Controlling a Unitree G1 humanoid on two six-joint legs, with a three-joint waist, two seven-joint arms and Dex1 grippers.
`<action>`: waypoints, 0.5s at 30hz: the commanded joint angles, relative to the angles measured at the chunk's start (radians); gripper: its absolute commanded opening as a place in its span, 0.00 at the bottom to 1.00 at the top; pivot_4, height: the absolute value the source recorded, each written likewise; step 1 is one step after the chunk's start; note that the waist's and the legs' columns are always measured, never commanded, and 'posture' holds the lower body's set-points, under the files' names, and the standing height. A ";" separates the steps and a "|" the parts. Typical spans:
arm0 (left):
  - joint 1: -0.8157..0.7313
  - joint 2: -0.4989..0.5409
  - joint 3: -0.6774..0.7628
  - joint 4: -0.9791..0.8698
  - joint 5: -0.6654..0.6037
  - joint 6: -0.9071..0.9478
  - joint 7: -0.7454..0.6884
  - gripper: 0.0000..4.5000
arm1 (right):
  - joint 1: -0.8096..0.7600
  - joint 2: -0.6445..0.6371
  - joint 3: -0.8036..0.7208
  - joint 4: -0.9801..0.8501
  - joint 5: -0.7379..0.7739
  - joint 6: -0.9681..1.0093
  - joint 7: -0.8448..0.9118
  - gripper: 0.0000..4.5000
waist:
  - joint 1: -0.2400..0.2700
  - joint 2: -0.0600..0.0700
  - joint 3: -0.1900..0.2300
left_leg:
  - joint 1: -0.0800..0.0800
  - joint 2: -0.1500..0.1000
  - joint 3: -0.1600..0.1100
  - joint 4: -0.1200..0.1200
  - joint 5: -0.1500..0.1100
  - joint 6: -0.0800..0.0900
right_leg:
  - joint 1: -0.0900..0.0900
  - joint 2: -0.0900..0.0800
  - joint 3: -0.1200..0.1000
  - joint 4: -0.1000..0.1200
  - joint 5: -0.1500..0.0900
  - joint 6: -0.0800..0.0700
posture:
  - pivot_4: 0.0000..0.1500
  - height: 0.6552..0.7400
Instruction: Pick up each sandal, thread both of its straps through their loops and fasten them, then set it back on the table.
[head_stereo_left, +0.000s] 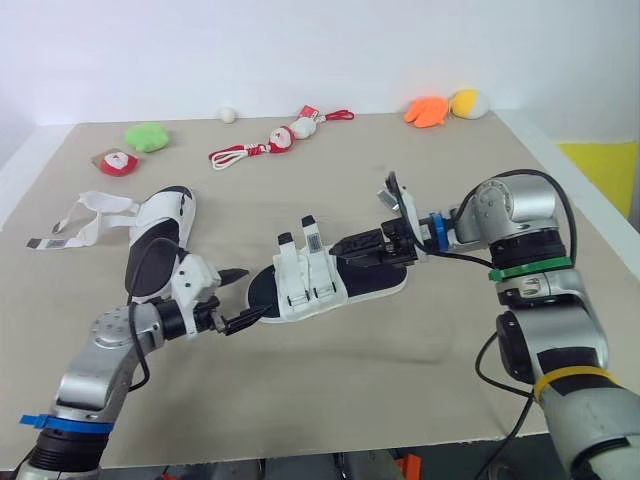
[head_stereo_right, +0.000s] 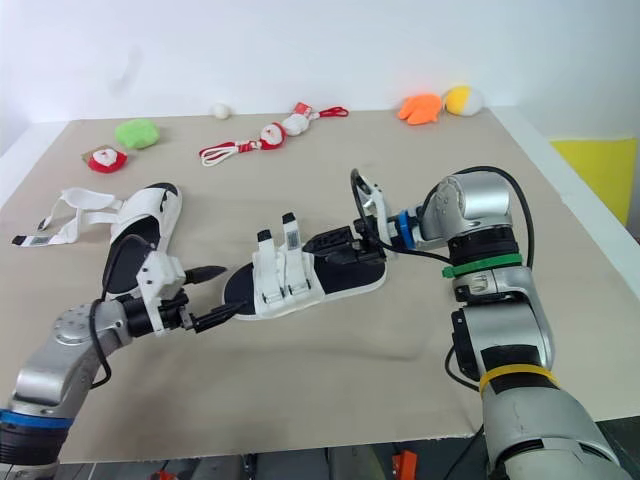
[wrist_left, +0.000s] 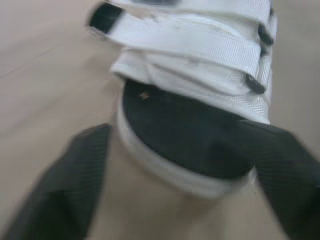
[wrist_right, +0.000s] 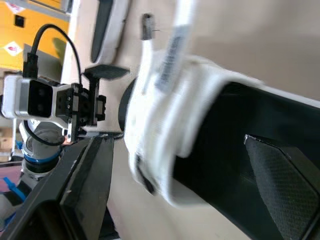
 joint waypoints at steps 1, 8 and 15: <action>-0.010 0.018 0.049 -0.112 -0.082 0.053 0.020 1.00 | -0.015 0.030 -0.042 -0.051 0.058 0.020 -0.036 1.00 | 0.000 0.000 0.000 | 0.000 0.000 0.000 0.000 0.000 0.000 | 0.000 0.000 0.000 0.000 0.000 0.000 | 1.00 1.00; -0.051 -0.009 0.030 -0.181 -0.131 0.112 0.082 1.00 | 0.004 0.072 -0.050 -0.089 0.106 0.020 -0.104 0.79 | 0.000 0.000 0.000 | 0.000 0.000 0.000 0.000 0.000 0.000 | 0.000 0.000 0.000 0.000 0.001 -0.001 | 1.00 1.00; -0.091 -0.010 0.018 -0.156 -0.132 0.106 0.082 1.00 | 0.045 0.086 -0.114 -0.147 0.126 0.019 -0.165 0.26 | 0.002 0.000 0.000 | 0.000 0.000 0.000 0.000 0.000 0.000 | 0.000 0.001 0.000 0.000 0.001 -0.001 | 1.00 1.00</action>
